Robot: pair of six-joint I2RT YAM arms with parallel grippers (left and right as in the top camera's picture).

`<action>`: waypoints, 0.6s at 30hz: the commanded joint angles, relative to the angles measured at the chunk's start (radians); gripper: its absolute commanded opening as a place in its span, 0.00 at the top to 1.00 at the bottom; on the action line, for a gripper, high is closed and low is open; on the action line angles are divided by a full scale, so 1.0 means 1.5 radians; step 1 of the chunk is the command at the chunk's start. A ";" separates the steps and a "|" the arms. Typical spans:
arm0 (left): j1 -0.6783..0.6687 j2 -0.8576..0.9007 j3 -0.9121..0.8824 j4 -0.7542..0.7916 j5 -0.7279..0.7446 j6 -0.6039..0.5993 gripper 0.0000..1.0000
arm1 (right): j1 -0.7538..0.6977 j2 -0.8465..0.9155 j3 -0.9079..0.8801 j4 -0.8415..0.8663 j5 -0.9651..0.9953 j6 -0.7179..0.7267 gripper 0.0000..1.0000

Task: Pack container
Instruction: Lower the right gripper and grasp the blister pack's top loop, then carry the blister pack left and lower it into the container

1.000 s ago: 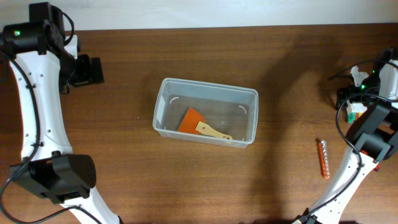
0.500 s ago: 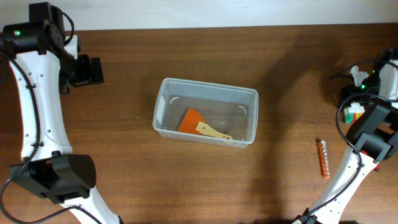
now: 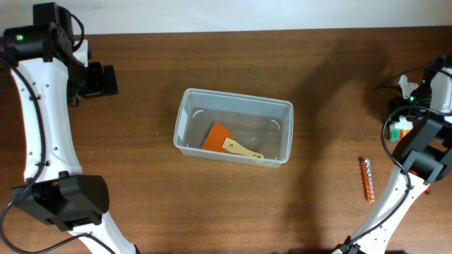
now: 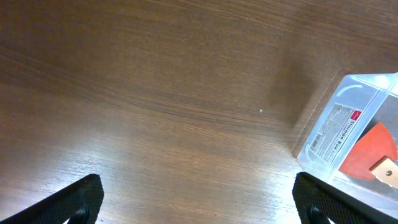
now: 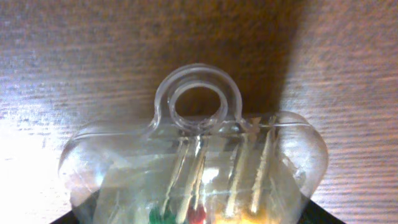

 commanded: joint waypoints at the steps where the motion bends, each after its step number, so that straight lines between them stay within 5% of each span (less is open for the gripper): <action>1: 0.004 -0.003 0.006 -0.001 -0.005 0.008 0.01 | 0.019 -0.005 0.047 -0.021 0.008 0.012 0.36; 18: 0.004 -0.003 0.006 -0.001 -0.005 0.008 0.01 | 0.201 -0.060 0.321 -0.159 -0.025 0.028 0.39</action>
